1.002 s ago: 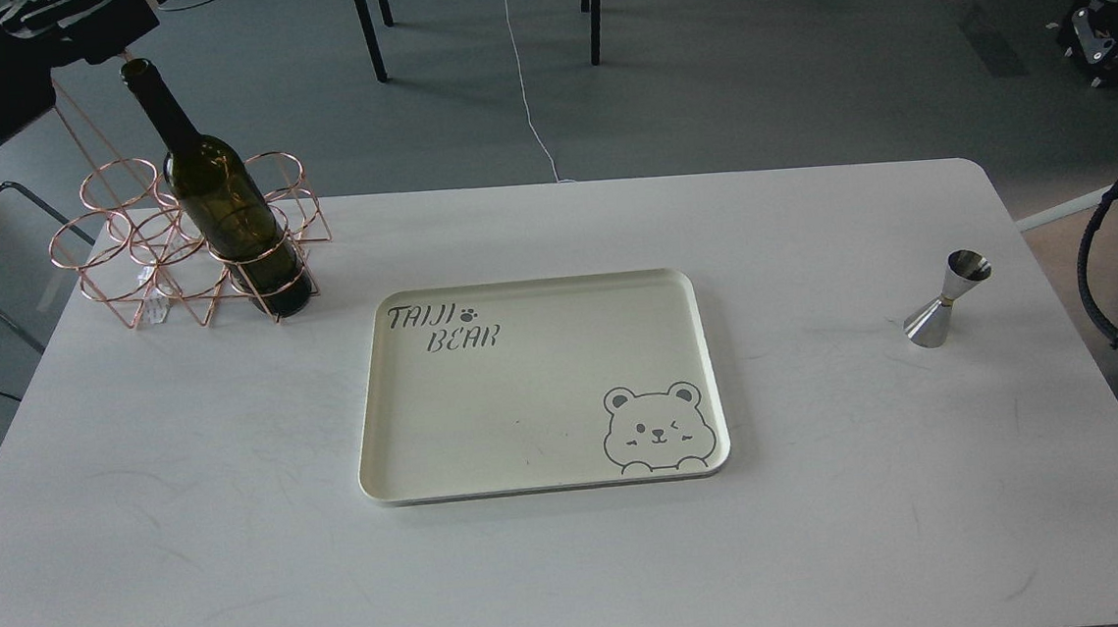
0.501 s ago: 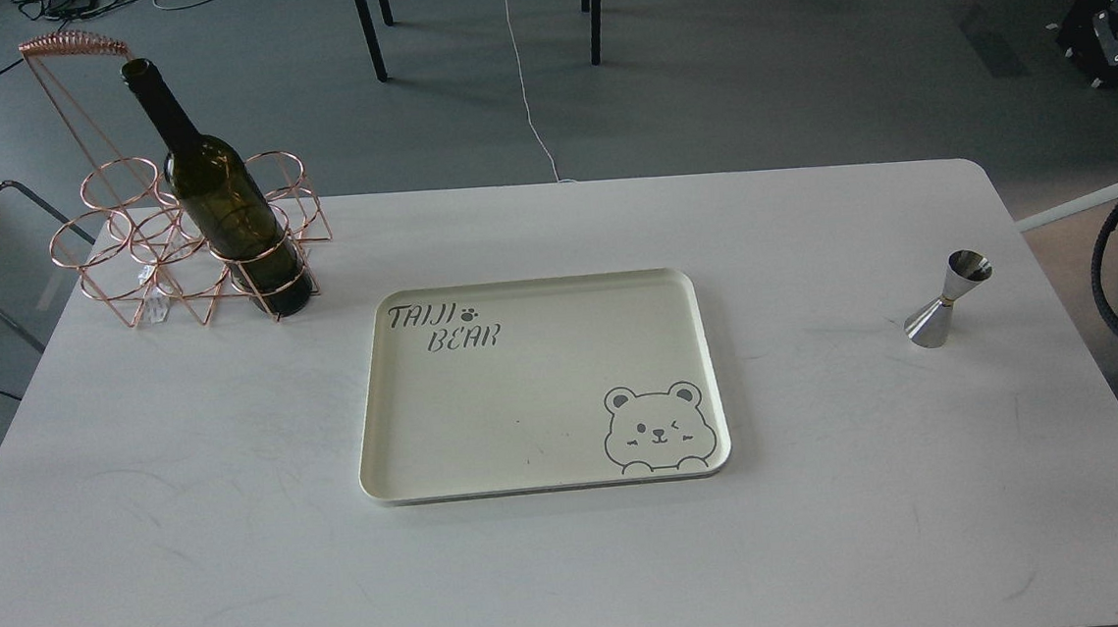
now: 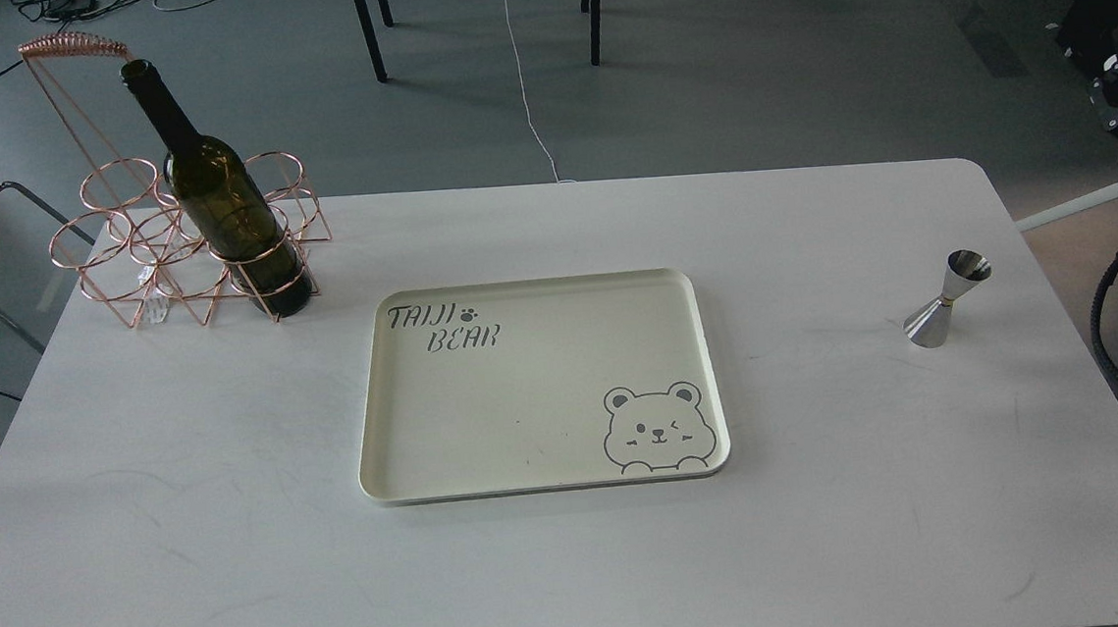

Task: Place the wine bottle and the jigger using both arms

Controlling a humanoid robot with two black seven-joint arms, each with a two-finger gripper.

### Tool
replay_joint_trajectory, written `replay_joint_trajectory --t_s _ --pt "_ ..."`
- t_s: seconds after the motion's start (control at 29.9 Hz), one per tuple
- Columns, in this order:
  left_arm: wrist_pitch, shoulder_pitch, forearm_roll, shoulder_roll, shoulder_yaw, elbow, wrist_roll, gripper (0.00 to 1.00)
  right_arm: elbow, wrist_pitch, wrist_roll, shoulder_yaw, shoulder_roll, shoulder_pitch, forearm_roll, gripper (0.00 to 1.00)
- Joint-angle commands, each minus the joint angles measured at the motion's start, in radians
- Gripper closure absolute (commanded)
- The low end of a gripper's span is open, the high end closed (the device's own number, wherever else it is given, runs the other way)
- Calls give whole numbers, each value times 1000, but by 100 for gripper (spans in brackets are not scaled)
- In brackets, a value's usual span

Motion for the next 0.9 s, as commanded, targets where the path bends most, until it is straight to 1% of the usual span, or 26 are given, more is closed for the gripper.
replay_joint_trajectory --t_s 0.0,0.1,0.23,0.33,0.47,0.77,0.87 --pt "-11 37 -28 -31 -3 16 -2 2 0 0 0 18 1 -28 1 1" --pt "-37 77 -36 -45 -39 17 1 2 -1 7 0 38 1 -54 3 1" --pt "-66 134 -83 -91 -121 24 9 2 -23 49 -44 58 21 -97 76 1" --pt "-68 160 -85 -124 -156 39 7 2 -84 73 -56 58 56 -102 99 1" --pt "-69 206 -88 -160 -199 41 7 2 -112 100 -56 59 102 -125 102 1" --pt "-54 217 -82 -194 -205 45 7 2 -115 110 -55 62 104 -155 98 1" --pt "-54 217 -80 -195 -205 48 7 2 -112 139 -53 53 103 -157 92 1"
